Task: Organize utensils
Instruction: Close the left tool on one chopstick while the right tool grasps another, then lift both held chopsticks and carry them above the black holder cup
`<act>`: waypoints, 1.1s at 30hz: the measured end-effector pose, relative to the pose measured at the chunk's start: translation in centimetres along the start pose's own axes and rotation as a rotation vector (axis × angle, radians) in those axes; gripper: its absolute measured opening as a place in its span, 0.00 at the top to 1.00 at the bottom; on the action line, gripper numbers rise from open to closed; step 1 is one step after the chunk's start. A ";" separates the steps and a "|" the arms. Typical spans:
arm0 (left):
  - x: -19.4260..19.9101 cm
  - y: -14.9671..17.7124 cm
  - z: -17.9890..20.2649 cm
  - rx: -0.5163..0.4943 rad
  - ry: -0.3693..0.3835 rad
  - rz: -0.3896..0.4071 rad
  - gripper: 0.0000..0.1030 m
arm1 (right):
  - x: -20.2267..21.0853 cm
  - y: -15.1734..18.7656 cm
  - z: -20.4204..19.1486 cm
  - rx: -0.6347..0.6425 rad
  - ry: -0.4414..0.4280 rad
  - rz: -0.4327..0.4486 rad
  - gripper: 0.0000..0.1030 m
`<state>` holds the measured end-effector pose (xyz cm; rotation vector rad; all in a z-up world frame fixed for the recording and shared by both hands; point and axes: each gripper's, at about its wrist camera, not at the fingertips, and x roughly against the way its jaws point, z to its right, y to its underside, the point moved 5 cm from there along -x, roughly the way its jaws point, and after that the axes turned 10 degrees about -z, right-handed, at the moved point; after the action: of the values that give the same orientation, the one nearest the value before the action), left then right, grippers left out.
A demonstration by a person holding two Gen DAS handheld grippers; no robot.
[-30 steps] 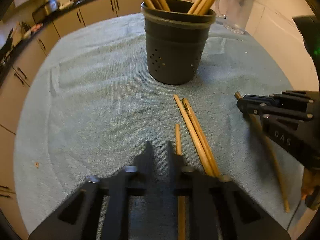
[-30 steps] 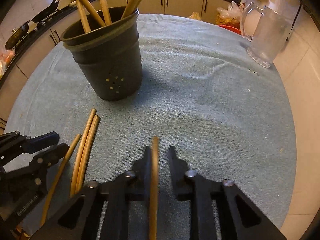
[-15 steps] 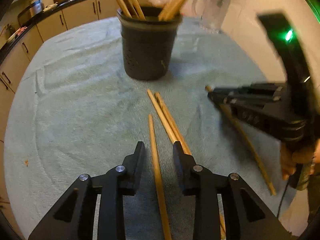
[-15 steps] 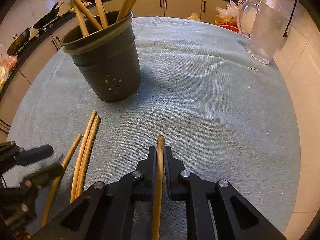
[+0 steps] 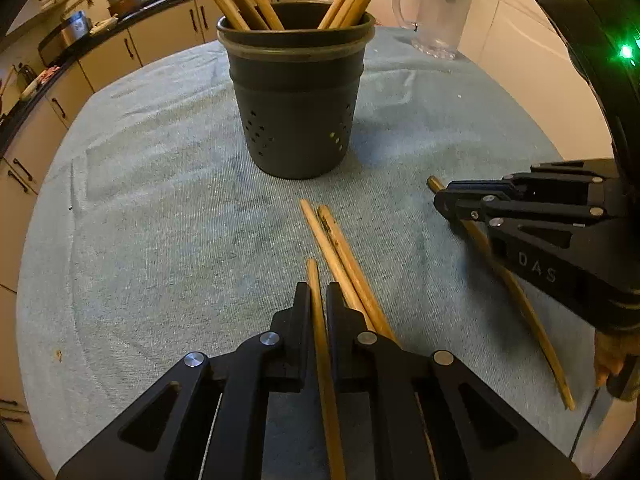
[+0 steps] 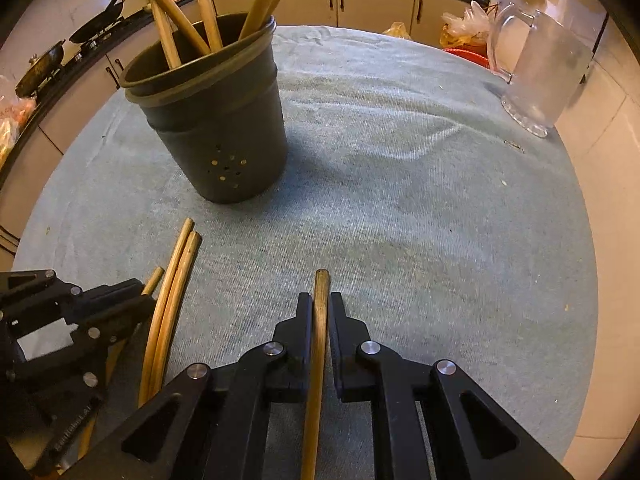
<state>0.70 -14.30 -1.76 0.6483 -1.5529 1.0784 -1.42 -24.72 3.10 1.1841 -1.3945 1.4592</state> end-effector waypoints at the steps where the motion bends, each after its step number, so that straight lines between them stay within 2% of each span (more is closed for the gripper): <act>1: 0.1 -0.1 -0.2 0.007 0.002 0.005 0.95 | 0.1 0.1 -0.2 0.005 0.006 0.009 0.92; 4: 0.9 0.1 -1.6 0.057 -0.002 0.024 0.95 | 0.6 0.4 -0.1 -0.009 -0.010 0.033 0.93; 6: 2.9 0.4 -2.2 0.084 -0.007 0.070 0.95 | 1.7 0.6 0.1 -0.021 -0.021 0.070 0.93; 10: 8.3 1.2 -3.0 0.115 -0.017 0.191 0.95 | 6.3 0.7 0.3 -0.036 -0.053 0.191 0.93; 15: 14.0 1.9 -2.2 0.137 -0.028 0.336 0.95 | 13.1 1.9 0.5 -0.056 -0.068 0.359 0.93; 19: 17.8 3.5 -1.4 0.134 -0.064 0.439 0.95 | 17.2 3.8 0.4 -0.065 -0.083 0.443 0.93; 28: 22.2 8.4 -0.3 0.117 -0.138 0.535 0.95 | 21.2 9.1 -0.8 -0.039 -0.085 0.508 0.92; 33: 23.7 10.2 -0.2 0.112 -0.138 0.552 0.95 | 22.5 11.0 -1.3 -0.035 -0.094 0.537 0.92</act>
<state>-14.19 -6.46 17.85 0.3763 -1.8585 1.5644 -17.99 -25.90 21.89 0.9008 -1.8941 1.7421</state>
